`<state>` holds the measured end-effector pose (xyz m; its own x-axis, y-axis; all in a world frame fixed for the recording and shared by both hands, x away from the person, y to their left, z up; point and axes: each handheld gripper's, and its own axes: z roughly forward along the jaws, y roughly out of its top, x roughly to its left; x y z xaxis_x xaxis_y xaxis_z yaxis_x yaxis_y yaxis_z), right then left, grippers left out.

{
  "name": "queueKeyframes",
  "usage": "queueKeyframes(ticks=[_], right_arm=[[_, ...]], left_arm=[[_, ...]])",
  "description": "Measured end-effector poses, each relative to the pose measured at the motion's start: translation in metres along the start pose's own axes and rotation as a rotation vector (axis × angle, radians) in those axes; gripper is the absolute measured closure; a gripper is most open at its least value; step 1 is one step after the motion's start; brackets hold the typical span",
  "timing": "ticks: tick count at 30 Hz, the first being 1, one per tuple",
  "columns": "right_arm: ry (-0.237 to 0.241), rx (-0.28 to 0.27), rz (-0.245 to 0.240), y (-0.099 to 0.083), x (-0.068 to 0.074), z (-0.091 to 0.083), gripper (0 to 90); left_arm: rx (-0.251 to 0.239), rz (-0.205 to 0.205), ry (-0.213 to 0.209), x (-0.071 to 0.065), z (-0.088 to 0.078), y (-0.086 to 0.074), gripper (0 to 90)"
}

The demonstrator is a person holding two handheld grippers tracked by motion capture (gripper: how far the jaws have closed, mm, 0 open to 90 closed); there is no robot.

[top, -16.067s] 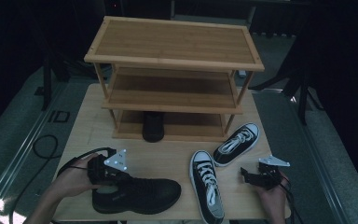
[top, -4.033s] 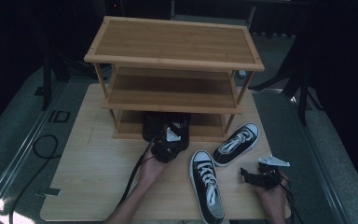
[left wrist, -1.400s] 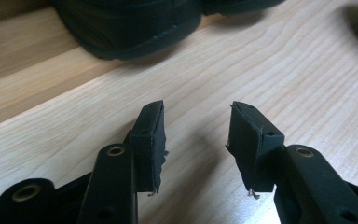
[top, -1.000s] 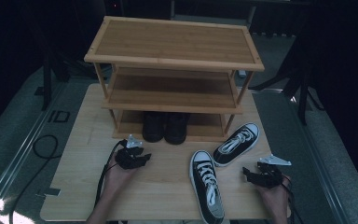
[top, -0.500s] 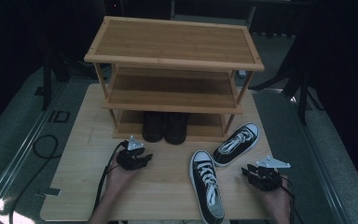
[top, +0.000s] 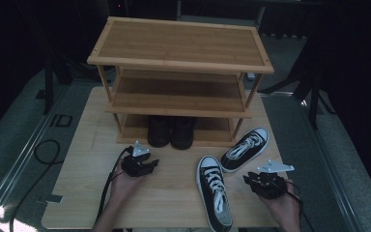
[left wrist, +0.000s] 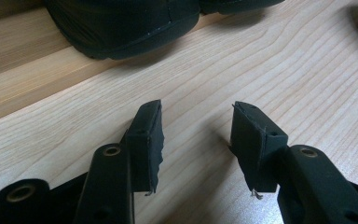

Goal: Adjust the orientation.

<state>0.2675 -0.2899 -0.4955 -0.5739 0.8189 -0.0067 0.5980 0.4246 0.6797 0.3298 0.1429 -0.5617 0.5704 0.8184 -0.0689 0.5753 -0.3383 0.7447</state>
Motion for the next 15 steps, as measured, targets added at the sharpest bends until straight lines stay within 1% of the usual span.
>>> queueKeyframes(ticks=[1, 3, 5, 7, 8, 10, 11, 12, 15], right_arm=[[0.012, 0.002, 0.004, 0.002, 0.002, -0.001, 72.9], [0.020, 0.003, 0.008, 0.004, 0.004, -0.001, 73.3], [0.046, 0.011, 0.010, 0.007, 0.008, -0.002, 74.7], [0.067, 0.017, 0.004, 0.009, 0.014, -0.004, 76.2], [0.085, 0.025, -0.007, 0.012, 0.020, -0.005, 77.0], [0.089, 0.028, -0.012, 0.012, 0.021, -0.006, 77.2], [0.108, 0.029, -0.017, 0.014, 0.026, -0.006, 77.3], [0.108, 0.029, -0.017, 0.014, 0.026, -0.006, 77.3], [0.136, 0.031, -0.011, 0.014, 0.033, -0.008, 77.0]], left_arm=[[0.002, 0.003, 0.001, 0.000, 0.000, 0.000, 54.1], [0.001, 0.004, 0.002, -0.001, 0.000, 0.000, 54.0], [0.000, 0.005, 0.002, -0.001, 0.000, 0.000, 53.8], [0.000, 0.004, 0.001, 0.000, 0.000, 0.000, 53.8], [0.000, 0.003, 0.000, 0.000, 0.000, 0.000, 53.8], [-0.001, 0.005, 0.002, -0.001, 0.000, 0.000, 53.7], [-0.001, 0.006, 0.003, -0.001, 0.000, 0.000, 53.7], [-0.001, 0.006, 0.003, -0.001, 0.000, 0.000, 53.7], [-0.001, 0.008, 0.005, -0.001, 0.000, -0.001, 53.6]])
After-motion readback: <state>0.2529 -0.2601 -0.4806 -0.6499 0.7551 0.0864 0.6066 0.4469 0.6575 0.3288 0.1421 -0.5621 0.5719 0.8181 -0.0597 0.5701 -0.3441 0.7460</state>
